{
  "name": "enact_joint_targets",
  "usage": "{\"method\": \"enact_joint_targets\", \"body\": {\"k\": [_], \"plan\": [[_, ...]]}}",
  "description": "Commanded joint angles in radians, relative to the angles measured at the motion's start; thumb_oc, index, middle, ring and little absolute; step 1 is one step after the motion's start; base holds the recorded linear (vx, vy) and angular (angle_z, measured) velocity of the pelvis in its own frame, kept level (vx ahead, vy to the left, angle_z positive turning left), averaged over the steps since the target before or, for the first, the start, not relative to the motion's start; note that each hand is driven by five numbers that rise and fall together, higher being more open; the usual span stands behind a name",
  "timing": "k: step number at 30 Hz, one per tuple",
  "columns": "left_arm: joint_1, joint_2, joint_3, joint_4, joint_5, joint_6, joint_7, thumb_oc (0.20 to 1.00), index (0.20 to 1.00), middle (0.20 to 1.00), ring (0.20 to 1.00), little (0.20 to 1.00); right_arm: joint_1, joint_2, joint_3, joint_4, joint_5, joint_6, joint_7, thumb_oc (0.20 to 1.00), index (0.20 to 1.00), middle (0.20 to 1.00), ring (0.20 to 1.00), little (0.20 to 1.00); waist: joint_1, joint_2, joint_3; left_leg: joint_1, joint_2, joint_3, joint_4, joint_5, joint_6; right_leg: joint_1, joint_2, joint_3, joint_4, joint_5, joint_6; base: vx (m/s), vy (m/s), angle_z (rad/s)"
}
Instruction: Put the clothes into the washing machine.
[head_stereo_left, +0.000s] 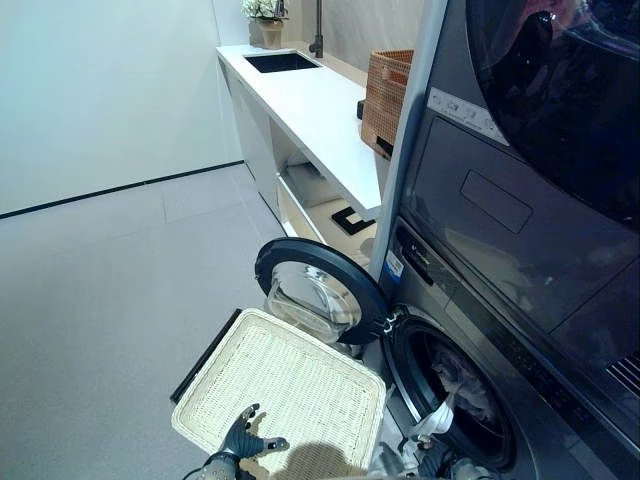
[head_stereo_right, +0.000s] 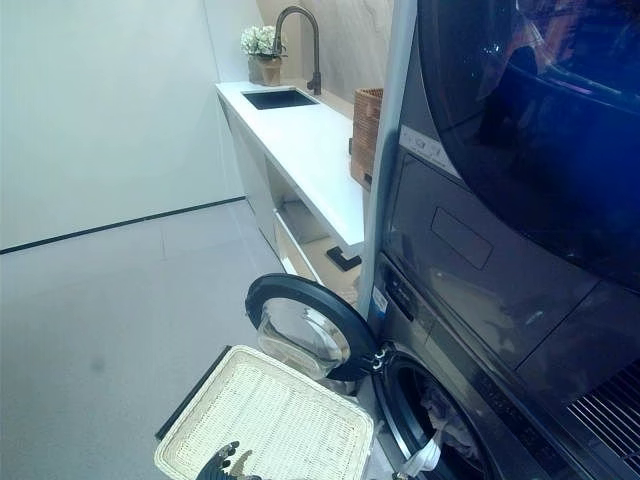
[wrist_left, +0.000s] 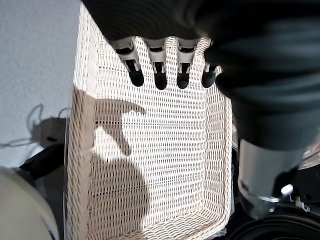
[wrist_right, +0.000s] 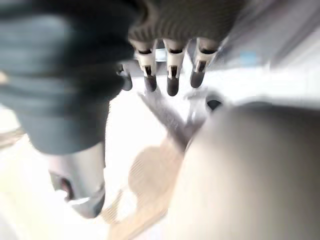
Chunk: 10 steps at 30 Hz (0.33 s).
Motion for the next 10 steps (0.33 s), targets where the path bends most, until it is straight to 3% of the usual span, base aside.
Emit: {"method": "enact_joint_targets", "body": {"k": [1,8,10], "plan": [[-0.069,-0.004,0.022,0.011,0.047,-0.034,0.011,1.000,1.000,1.000,1.000,1.000,-0.065,0.029,0.032,0.036,0.026,-0.049,0.113,1.000,1.000,1.000,1.000,1.000,-0.009,-0.019,0.044,-0.012,-0.030,-0.054,0.016,-0.006,0.022,0.048,-0.011,0.038,0.055,-0.064,0.032,0.10,-0.016,0.04],[-0.066,-0.016,0.005,0.014,0.069,-0.038,0.005,1.000,1.000,1.000,1.000,1.000,-0.071,0.039,0.021,0.036,0.006,-0.052,0.084,1.000,1.000,1.000,1.000,1.000,-0.016,-0.016,0.033,0.004,-0.028,-0.057,0.009,-0.006,0.018,0.068,-0.005,0.039,0.043,-0.068,0.029,0.03,-0.011,0.02],[-0.066,-0.019,-0.013,0.012,0.053,-0.045,-0.018,1.000,1.000,1.000,1.000,1.000,-0.074,0.038,0.021,0.035,-0.038,-0.058,0.009,1.000,1.000,1.000,1.000,1.000,-0.021,-0.014,0.031,0.005,-0.027,-0.057,0.010,-0.006,0.017,0.070,-0.003,0.043,0.042,-0.070,0.028,0.00,0.000,0.00]]}}
